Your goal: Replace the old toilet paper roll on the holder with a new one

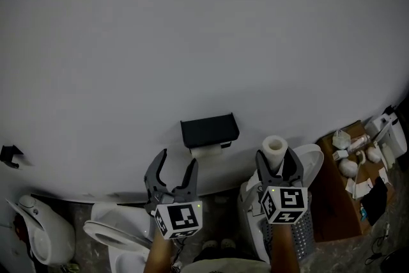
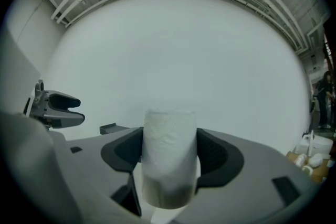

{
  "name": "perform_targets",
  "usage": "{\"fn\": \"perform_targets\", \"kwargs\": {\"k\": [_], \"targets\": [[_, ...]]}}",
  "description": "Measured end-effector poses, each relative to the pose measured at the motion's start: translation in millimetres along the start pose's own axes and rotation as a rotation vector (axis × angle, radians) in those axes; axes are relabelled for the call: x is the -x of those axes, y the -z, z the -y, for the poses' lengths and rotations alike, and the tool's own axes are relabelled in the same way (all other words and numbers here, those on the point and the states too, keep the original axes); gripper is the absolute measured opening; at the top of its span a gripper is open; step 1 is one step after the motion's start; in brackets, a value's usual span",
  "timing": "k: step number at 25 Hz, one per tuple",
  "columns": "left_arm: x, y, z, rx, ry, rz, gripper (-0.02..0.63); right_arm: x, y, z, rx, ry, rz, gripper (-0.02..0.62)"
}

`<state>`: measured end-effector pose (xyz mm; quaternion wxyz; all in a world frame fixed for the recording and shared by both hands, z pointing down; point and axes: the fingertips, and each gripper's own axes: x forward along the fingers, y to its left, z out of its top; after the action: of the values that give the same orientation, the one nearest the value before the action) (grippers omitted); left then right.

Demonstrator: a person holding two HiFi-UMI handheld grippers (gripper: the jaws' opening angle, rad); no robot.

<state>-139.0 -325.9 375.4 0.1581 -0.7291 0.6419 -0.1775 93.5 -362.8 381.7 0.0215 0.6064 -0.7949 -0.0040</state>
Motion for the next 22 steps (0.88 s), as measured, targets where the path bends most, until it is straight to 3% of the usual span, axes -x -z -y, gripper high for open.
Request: {"fn": "perform_targets", "kwargs": {"k": [4, 10, 16, 22], "targets": [[-12, 9, 32, -0.295, 0.029, -0.046, 0.290, -1, 1, 8, 0.003, 0.007, -0.008, 0.295], [-33, 31, 68, -0.590, 0.061, -0.147, 0.290, -1, 4, 21, 0.005, 0.013, -0.022, 0.295], [-53, 55, 97, -0.758, 0.137, -0.224, 0.290, -1, 11, 34, 0.018, 0.026, -0.045, 0.295], [-73, 78, 109, -0.851, 0.162, -0.281, 0.290, -2, 16, 41, 0.006, 0.028, -0.056, 0.295]]}}
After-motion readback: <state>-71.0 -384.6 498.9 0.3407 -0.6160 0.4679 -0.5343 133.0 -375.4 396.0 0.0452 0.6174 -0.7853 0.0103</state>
